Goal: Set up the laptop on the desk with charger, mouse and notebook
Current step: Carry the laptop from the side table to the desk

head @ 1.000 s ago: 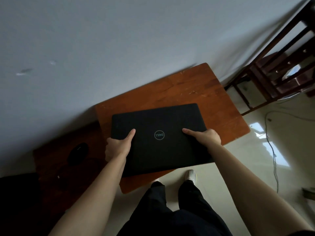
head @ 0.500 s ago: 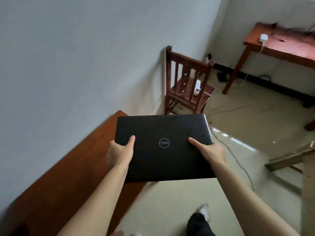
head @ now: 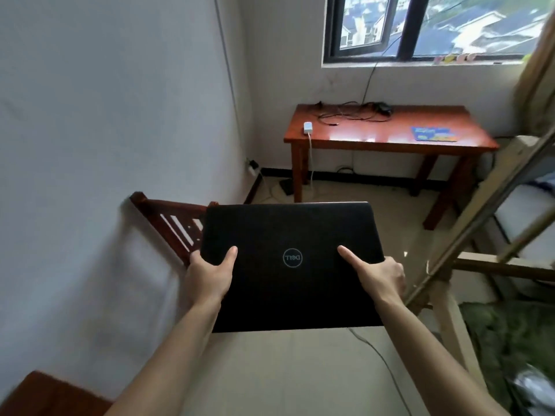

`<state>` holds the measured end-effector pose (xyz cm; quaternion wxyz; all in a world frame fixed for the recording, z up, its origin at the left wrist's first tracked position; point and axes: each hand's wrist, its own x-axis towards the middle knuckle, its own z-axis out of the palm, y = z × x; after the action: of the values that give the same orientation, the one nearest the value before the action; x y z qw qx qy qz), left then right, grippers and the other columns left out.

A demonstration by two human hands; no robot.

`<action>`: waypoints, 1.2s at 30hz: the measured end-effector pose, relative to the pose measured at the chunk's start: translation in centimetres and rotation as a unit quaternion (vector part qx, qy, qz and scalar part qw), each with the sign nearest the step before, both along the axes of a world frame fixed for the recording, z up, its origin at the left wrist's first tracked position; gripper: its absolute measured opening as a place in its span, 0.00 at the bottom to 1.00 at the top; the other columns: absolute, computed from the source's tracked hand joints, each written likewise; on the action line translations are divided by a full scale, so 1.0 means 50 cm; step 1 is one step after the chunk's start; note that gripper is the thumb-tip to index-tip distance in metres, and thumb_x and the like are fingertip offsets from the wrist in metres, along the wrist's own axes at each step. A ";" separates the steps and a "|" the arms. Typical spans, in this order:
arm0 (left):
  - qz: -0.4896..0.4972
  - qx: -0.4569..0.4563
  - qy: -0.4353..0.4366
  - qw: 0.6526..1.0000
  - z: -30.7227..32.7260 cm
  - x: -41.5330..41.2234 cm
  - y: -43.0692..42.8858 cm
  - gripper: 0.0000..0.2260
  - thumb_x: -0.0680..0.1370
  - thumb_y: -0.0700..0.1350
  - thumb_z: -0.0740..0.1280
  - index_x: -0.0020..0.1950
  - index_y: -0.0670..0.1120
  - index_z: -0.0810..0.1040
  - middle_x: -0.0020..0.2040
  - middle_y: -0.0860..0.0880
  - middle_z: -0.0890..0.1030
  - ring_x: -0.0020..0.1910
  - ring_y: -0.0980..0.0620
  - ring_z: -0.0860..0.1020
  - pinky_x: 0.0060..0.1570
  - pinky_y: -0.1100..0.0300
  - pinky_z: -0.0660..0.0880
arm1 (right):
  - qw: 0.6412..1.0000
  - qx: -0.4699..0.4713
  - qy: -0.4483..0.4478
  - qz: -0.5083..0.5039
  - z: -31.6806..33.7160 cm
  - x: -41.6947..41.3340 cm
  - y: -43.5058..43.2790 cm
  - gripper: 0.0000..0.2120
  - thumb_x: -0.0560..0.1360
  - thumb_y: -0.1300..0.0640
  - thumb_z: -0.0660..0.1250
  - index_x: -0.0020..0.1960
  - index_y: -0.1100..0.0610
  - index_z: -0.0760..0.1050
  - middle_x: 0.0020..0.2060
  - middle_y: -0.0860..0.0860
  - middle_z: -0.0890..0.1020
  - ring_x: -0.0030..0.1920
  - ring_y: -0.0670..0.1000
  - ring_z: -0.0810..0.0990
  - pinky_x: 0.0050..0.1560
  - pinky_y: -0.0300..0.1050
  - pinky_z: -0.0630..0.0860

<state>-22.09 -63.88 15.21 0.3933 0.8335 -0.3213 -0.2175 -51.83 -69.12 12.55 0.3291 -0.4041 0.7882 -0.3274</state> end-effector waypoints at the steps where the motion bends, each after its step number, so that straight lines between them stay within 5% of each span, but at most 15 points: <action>1: -0.002 -0.008 -0.003 1.000 0.001 -0.012 -0.034 0.32 0.71 0.66 0.69 0.65 0.47 0.71 0.57 0.49 0.80 0.56 0.44 0.79 0.56 0.44 0.78 | 1.000 -0.006 -0.003 -0.009 0.000 -0.013 -0.023 0.51 0.49 0.16 0.67 0.54 0.56 0.79 0.50 0.54 0.81 0.47 0.57 0.82 0.51 0.56 0.82; 14: -0.086 -0.014 0.025 0.996 -0.039 -0.125 -0.670 0.32 0.65 0.70 0.70 0.59 0.49 0.74 0.52 0.52 0.82 0.52 0.46 0.80 0.51 0.51 0.76 | 0.994 0.002 0.025 -0.110 -0.013 -0.129 -0.514 0.54 0.55 0.21 0.71 0.67 0.60 0.74 0.63 0.57 0.76 0.61 0.61 0.78 0.62 0.54 0.76; 19: -0.144 -0.025 0.041 0.988 -0.006 -0.195 -0.965 0.33 0.63 0.70 0.70 0.60 0.51 0.75 0.52 0.53 0.83 0.50 0.48 0.81 0.52 0.49 0.79 | 0.985 -0.012 0.036 -0.169 0.032 -0.192 -0.735 0.47 0.54 0.21 0.72 0.57 0.57 0.79 0.57 0.56 0.80 0.53 0.60 0.81 0.56 0.53 0.79; 36: -0.212 0.054 0.024 0.975 -0.107 -0.589 -1.721 0.22 0.67 0.63 0.70 0.54 0.51 0.79 0.51 0.53 0.83 0.50 0.46 0.81 0.55 0.50 0.77 | 0.972 0.060 -0.005 -0.226 -0.109 -0.595 -1.461 0.53 0.58 0.21 0.69 0.68 0.60 0.74 0.66 0.57 0.76 0.64 0.61 0.77 0.59 0.54 0.74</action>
<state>-51.52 -149.95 9.85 0.2999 0.7609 -0.4691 -0.3331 -81.60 -142.15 7.11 0.2735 -0.1934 0.8757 -0.3476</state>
